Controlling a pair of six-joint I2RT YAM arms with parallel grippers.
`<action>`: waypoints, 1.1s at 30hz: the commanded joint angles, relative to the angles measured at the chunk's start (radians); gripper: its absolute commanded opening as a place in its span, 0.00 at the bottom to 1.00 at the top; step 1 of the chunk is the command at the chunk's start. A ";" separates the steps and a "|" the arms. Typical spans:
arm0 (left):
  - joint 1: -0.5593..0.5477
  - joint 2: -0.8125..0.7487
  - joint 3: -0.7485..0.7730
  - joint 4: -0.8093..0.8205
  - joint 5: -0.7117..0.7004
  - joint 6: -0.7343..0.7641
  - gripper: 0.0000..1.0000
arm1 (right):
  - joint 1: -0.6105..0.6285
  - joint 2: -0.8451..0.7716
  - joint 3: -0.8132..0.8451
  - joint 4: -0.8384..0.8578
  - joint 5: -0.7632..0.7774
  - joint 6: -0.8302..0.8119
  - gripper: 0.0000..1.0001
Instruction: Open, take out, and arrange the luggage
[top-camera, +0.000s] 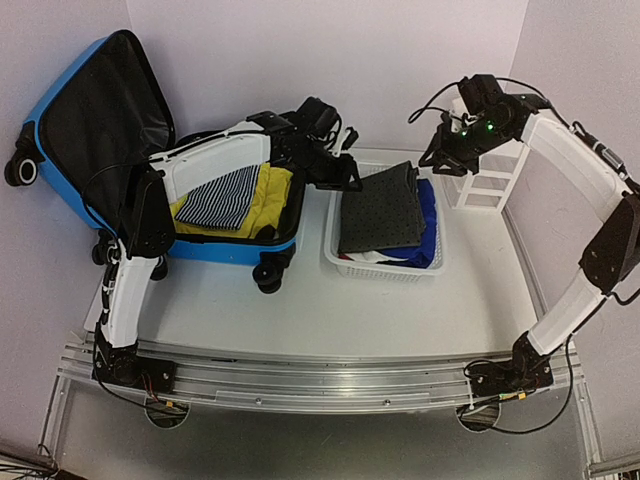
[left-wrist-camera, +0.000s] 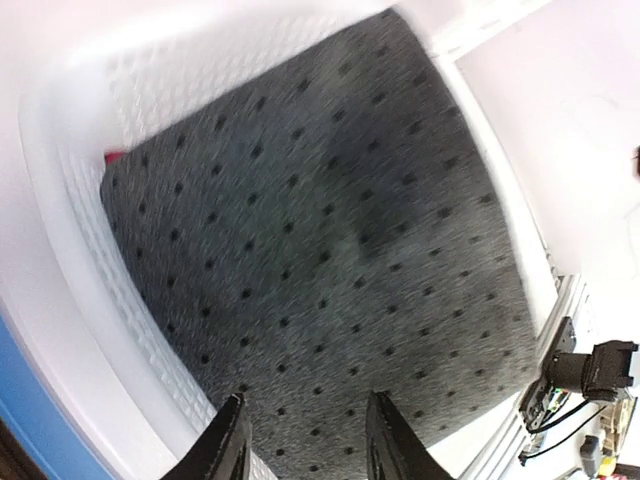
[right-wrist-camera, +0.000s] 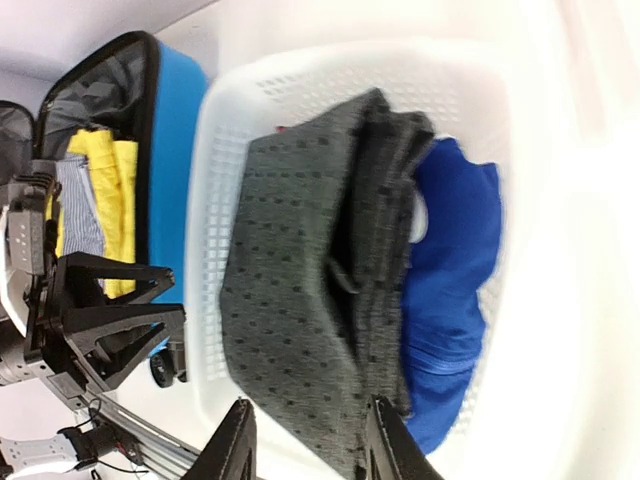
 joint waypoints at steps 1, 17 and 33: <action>-0.022 -0.074 0.057 -0.004 0.027 0.122 0.37 | 0.045 0.065 0.022 0.075 -0.039 0.004 0.25; -0.100 0.083 -0.174 0.223 0.085 0.268 0.45 | -0.031 0.160 -0.516 0.639 -0.078 0.203 0.00; -0.100 0.080 -0.103 0.050 0.069 0.455 0.47 | -0.066 0.125 -0.370 0.571 -0.038 0.112 0.09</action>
